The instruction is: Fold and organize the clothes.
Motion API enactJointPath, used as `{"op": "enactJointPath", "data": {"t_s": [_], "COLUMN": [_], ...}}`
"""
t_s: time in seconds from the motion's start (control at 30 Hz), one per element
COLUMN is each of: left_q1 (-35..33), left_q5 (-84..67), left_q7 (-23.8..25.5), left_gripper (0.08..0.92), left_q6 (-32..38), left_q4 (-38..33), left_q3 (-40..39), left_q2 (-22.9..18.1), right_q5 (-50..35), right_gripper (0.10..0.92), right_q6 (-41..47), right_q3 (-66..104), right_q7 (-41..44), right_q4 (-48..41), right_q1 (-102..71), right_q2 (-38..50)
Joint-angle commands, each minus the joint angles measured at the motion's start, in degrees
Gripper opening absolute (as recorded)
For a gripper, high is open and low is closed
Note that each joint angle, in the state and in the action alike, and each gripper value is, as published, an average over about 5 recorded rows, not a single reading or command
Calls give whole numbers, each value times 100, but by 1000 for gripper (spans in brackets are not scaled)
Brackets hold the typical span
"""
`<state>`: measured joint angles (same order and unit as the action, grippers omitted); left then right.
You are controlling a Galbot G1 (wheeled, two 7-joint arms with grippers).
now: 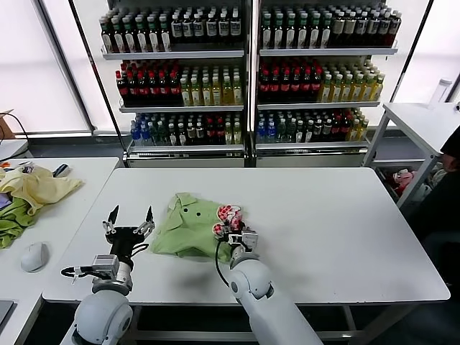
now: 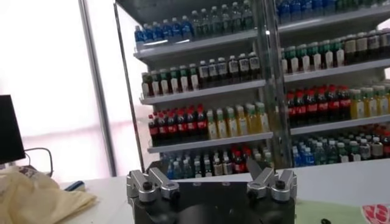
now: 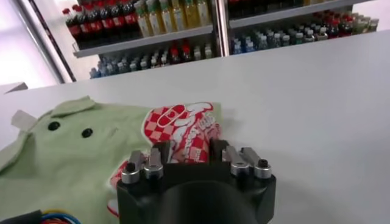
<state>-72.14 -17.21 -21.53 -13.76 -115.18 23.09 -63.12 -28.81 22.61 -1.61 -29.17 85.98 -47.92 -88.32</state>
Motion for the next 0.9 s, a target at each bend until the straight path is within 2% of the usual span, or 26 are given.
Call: {"op": "enactJointPath", "data": {"t_s": [0.03, 0.27, 0.43, 0.63, 0.9], "left_q1": [-151, -142, -126, -104, -112], "left_q5": [-48, -82, -66, -49, 27], "left_q7": [-27, -18, 19, 87, 198], "left_gripper": [823, 823, 823, 823, 823], "left_q6": [62, 67, 57, 55, 40], "left_q4": [-40, -53, -78, -83, -120], "left_q3": [210, 199, 144, 87, -21], "left_q2": [98, 152, 156, 145, 102], "right_q5": [-31, 330, 550, 877, 1645], "right_gripper": [460, 255, 160, 140, 140], "right_q6": [107, 304, 445, 425, -59], "right_q3": [-98, 102, 313, 620, 1229], "right_q7": [-76, 523, 1345, 2274, 3541], "right_q4": [-367, -403, -396, -539, -647], "right_q1": [206, 492, 772, 1042, 927], "right_q2": [-129, 449, 1299, 2138, 2940]}}
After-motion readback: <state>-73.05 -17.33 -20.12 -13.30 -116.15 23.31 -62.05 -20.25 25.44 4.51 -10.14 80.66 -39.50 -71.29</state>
